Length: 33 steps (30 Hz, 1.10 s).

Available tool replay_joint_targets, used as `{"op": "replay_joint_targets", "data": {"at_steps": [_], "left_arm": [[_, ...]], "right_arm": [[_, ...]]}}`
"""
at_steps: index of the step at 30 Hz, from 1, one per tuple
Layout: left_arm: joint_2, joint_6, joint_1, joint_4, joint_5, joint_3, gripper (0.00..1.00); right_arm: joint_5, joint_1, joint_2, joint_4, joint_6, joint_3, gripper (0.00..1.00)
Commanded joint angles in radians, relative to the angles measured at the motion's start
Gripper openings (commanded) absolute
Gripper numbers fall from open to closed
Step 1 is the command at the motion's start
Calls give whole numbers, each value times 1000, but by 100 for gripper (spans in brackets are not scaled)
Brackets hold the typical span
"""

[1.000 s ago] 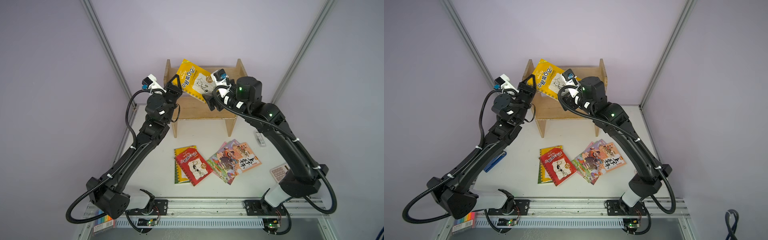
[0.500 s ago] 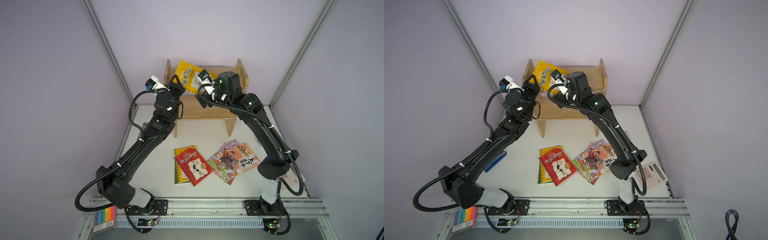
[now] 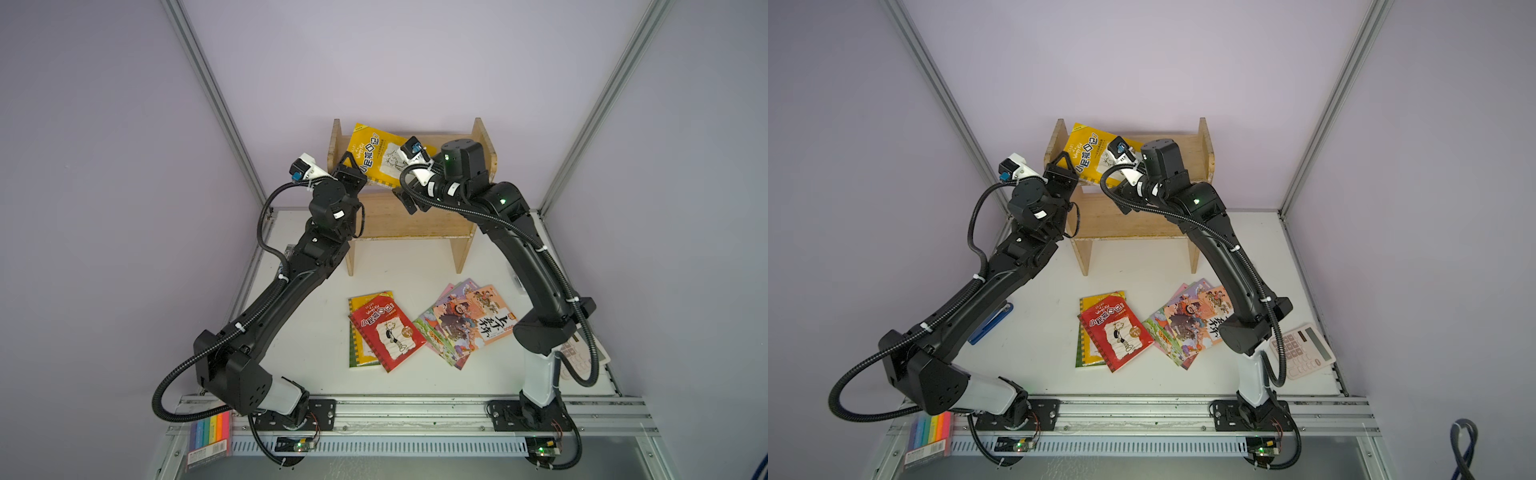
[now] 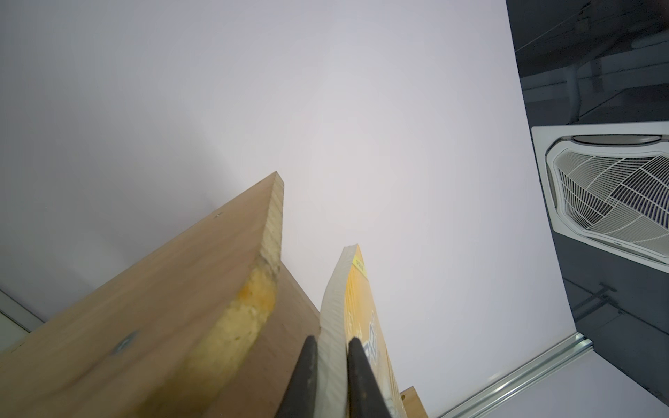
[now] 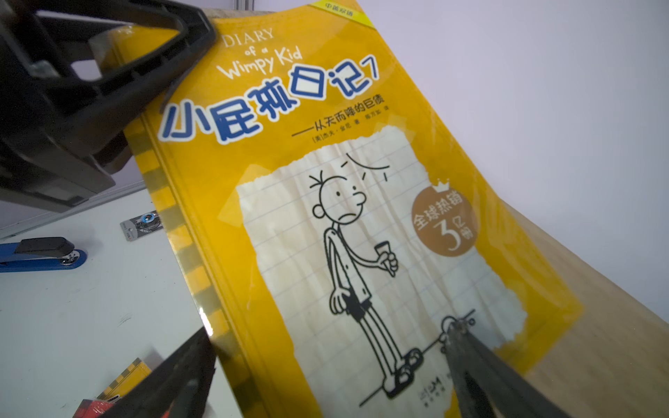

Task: Stacking books/files
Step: Place the book at the bookshelf.

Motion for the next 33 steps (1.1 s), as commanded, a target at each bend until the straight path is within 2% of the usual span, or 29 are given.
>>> {"op": "replay_joint_targets", "data": {"at_steps": [1, 4, 6, 11, 15, 20, 33], "left_arm": [[2, 27, 26, -89, -43, 0, 0], [9, 14, 37, -96, -15, 6, 1], [15, 15, 39, -101, 1, 12, 8], [14, 20, 39, -107, 23, 10, 35], [1, 18, 40, -97, 29, -12, 50], [-7, 21, 40, -96, 47, -16, 64], [-99, 20, 34, -143, 135, -100, 100]], "right_arm": [[128, -12, 19, 41, -10, 15, 98], [136, -15, 34, 47, -14, 28, 98], [130, -17, 41, 47, -14, 37, 98], [102, -20, 44, 64, -6, 38, 98], [101, -21, 49, 73, -5, 38, 98], [90, -21, 56, 76, 4, 39, 98], [-37, -21, 60, 56, 8, 38, 98]]}}
